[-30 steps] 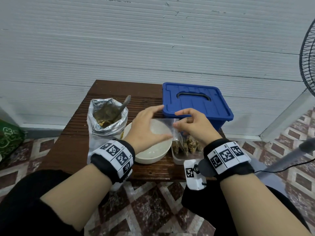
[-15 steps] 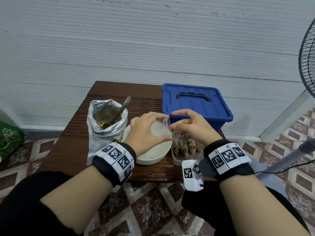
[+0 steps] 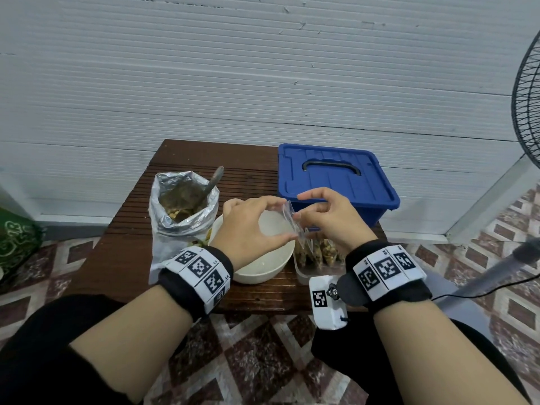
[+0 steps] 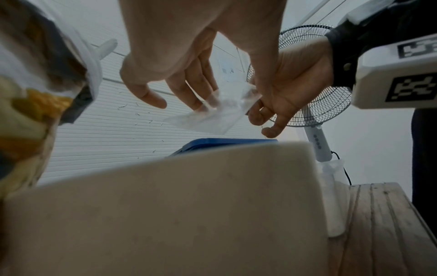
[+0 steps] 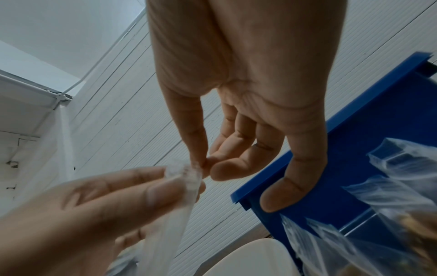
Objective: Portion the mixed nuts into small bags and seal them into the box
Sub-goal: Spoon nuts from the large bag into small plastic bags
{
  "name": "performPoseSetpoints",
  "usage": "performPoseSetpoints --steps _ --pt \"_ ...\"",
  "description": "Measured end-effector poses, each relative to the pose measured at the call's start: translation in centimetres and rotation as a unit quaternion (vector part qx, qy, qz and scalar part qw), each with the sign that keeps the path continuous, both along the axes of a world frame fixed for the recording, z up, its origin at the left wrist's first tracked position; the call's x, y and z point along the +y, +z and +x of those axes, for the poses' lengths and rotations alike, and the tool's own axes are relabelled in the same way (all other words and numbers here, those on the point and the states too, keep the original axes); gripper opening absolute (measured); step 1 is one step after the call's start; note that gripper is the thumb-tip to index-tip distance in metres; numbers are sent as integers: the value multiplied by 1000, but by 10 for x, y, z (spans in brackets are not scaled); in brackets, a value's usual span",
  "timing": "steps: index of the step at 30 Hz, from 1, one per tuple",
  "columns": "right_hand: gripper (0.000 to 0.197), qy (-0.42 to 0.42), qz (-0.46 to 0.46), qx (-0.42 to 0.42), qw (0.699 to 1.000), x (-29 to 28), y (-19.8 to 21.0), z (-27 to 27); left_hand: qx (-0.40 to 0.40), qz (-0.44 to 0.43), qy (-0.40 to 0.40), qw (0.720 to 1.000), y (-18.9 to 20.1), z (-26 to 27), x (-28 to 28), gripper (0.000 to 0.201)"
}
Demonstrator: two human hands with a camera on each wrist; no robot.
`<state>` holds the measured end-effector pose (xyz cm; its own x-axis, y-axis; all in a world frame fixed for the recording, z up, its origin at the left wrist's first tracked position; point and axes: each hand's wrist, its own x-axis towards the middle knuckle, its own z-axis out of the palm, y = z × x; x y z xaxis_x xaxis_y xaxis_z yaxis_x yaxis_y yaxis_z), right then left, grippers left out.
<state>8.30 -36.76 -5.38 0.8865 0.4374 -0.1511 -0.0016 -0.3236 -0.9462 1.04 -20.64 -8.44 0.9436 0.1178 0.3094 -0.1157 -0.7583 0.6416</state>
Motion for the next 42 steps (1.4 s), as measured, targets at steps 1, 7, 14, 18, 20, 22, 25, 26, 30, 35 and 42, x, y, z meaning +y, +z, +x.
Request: performPoseSetpoints --steps 1,7,14,18,20,22,25,26,30,35,42 --pt "35 -1 -3 0 1000 0 0 0 -10 -2 2 1000 -1 1 1 58" --pt "19 -38 35 1 999 7 7 2 -86 -84 12 993 5 -3 6 31" --pt "14 -72 84 -46 993 37 17 0 -160 -143 56 975 41 -20 28 28" --pt "22 -44 73 -75 994 58 21 -6 -192 -188 120 956 62 -32 52 27" --pt "30 -16 52 -86 995 70 21 -7 -226 -192 161 941 70 -36 66 26" --pt "42 15 21 -97 995 84 19 -7 -230 -175 207 935 75 -38 82 27" --pt "50 35 -13 -117 992 105 16 -9 -189 -144 253 938 71 -38 107 30" --pt "46 32 -11 -120 992 112 15 -10 -173 -134 260 940 68 -38 114 31" --pt "21 19 -2 -147 989 129 14 -13 -105 -80 259 957 54 -36 131 21" --pt "19 39 -21 -226 973 140 15 -21 -33 7 234 972 41 -34 135 40" --pt "19 30 -6 -434 901 142 10 -29 -23 22 234 972 35 -32 139 41"
